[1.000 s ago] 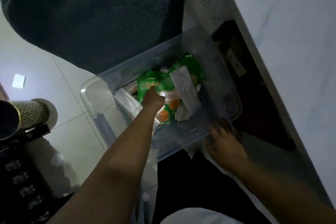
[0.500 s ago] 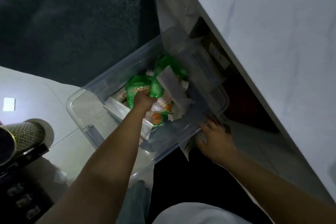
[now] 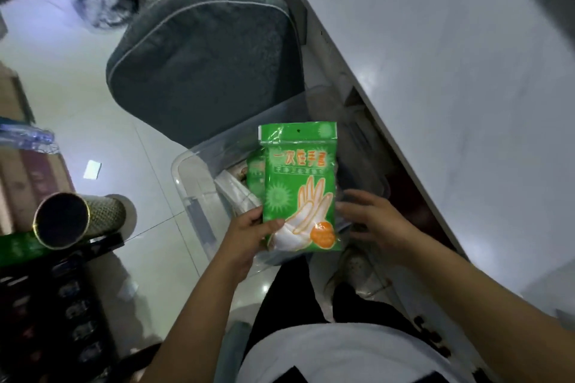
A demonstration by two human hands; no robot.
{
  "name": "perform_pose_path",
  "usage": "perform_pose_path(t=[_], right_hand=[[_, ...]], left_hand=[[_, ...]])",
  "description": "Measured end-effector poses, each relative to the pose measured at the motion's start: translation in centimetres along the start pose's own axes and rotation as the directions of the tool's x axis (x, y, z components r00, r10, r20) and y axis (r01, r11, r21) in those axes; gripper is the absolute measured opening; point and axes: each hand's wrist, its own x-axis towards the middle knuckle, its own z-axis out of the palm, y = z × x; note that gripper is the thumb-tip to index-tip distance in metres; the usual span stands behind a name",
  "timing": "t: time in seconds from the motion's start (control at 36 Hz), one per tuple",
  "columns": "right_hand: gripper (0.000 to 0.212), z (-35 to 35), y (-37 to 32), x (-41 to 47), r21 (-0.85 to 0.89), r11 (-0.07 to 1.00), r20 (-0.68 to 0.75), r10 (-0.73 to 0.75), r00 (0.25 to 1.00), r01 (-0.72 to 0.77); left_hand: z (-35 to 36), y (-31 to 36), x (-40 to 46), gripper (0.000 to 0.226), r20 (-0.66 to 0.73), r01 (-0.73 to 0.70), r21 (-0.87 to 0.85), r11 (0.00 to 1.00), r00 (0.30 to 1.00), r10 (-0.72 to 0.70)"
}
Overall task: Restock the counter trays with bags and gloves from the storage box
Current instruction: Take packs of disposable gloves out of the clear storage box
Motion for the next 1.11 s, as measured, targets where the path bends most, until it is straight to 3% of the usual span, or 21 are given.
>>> perform_pose_path(t=[0.17, 0.28, 0.44, 0.61, 0.72, 0.81, 0.97, 1.11], right_hand=[[0.026, -0.6, -1.1, -1.7, 0.188, 0.981, 0.243, -0.086, 0.966, 0.04], [0.021, -0.4, -1.4, -3.3, 0.16, 0.984, 0.201, -0.116, 0.973, 0.085], [0.022, -0.6, -2.5, -5.5, 0.113, 0.973, 0.177, -0.221, 0.959, 0.203], [0.022, -1.1, -3.6, -6.6, 0.188, 0.942, 0.088, -0.296, 0.951, 0.276], [0.025, -1.8, -4.8, -7.5, 0.24, 0.919, -0.012, -0.318, 0.948, 0.312], [0.023, -3.0, -6.2, -8.0, 0.287, 0.88, -0.155, -0.348, 0.925, 0.379], [0.022, -9.1, -9.0, -7.7, 0.32, 0.829, -0.439, -0.3, 0.847, 0.459], [0.015, -13.2, -9.0, -5.9, 0.267, 0.899, -0.615, -0.118, 0.78, 0.347]], left_hand=[[0.8, 0.2, -4.3, 0.034, 0.097, -0.006, -0.084, 0.996, 0.995, 0.015], [0.9, 0.4, -5.5, 0.044, 0.109, 0.014, -0.055, 0.998, 0.994, -0.008], [1.7, 1.3, -6.5, 0.037, 0.108, -0.03, -0.061, 0.998, 0.993, 0.037], [3.1, 2.4, -6.1, 0.038, 0.173, -0.071, -0.13, 0.989, 0.981, 0.093], [4.1, 3.7, -4.5, 0.039, 0.253, -0.045, -0.198, 0.979, 0.963, 0.096], [4.7, 4.6, -2.5, 0.035, 0.232, -0.008, -0.205, 0.979, 0.971, 0.056], [4.5, 3.9, 1.8, 0.024, 0.136, 0.053, 0.03, 0.998, 0.989, -0.057], [5.4, 2.4, 4.0, 0.019, 0.149, 0.129, 0.16, 0.979, 0.977, -0.153]])
